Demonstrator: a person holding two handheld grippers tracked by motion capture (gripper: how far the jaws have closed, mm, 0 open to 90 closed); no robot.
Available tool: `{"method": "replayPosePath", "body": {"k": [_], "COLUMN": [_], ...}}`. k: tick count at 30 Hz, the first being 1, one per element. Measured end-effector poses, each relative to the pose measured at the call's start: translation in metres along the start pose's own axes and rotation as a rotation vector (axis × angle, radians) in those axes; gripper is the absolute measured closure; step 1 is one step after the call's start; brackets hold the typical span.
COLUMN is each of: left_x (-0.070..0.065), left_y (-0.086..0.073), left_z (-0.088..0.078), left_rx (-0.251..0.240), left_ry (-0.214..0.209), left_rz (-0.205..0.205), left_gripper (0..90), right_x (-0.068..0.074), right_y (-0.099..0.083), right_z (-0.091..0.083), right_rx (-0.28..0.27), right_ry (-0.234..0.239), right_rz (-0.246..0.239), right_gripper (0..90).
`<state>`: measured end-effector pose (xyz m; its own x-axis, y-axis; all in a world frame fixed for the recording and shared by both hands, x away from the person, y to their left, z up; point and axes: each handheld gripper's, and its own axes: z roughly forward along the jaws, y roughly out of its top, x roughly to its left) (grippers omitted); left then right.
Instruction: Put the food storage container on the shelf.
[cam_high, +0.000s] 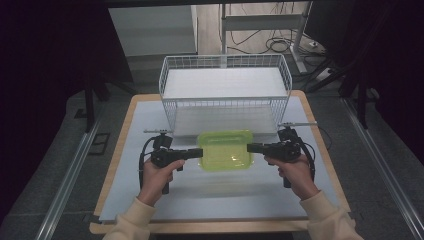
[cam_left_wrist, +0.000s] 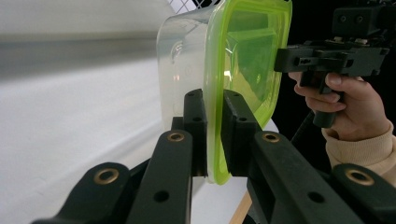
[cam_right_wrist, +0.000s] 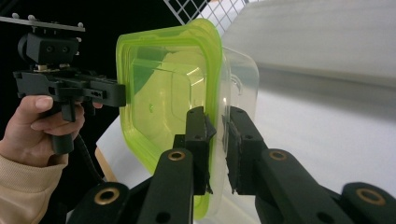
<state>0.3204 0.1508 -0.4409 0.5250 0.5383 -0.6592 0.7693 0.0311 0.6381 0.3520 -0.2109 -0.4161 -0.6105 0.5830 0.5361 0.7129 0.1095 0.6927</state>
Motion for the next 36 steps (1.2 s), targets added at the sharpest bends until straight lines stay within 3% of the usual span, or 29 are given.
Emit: {"method": "replayPosePath", "body": {"k": [19, 26, 36], "left_x": [-0.019, -0.022, -0.023], "left_y": [0.033, 0.043, 0.057], "left_z": [-0.015, -0.019, -0.019], "left_rx": [-0.043, -0.056, -0.048], "left_ry": [0.014, 0.011, 0.018], "left_rz": [0.06, 0.062, 0.064], "left_gripper": [82.2, 82.2, 82.3], "right_x": [0.017, 0.022, 0.021], "right_y": [0.037, 0.05, 0.061], "right_z": [-0.012, -0.014, -0.013], "right_rx": [-0.039, -0.049, -0.049], "right_ry": [-0.001, -0.007, -0.005], "right_rz": [-0.043, -0.062, -0.05], "right_gripper": [80.5, 80.5, 80.5]}}
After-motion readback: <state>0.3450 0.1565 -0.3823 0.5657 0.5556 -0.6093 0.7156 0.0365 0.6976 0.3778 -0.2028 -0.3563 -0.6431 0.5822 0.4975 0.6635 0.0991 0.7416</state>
